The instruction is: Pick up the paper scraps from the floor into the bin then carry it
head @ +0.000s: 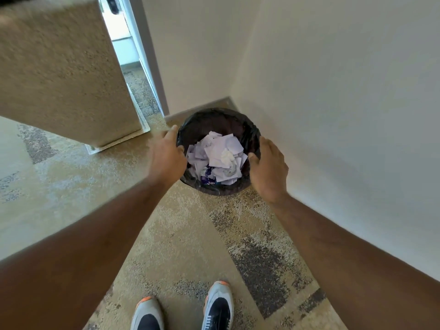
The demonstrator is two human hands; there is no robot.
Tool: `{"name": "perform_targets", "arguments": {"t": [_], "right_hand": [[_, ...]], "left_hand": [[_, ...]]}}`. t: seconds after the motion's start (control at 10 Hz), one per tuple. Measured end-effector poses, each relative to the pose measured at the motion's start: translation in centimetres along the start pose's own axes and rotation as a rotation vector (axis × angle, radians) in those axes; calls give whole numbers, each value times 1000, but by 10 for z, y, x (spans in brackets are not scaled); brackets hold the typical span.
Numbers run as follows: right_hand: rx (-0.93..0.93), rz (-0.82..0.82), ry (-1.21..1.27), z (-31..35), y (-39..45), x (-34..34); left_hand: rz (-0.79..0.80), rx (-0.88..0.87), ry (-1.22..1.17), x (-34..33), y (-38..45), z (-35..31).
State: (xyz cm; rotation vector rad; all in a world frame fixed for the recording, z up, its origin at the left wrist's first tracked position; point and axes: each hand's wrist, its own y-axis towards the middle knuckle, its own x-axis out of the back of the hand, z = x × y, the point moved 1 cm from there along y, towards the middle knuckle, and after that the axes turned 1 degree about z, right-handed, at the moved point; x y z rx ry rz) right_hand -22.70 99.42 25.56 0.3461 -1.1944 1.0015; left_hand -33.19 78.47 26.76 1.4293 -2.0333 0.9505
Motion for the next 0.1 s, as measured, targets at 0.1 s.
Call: {"name": "perform_targets", "arguments": {"t": [0.1], "right_hand": [[85,-40,-9,27,-24,28]], "left_hand": [[18,-53,-59,23,-25,-29]]}}
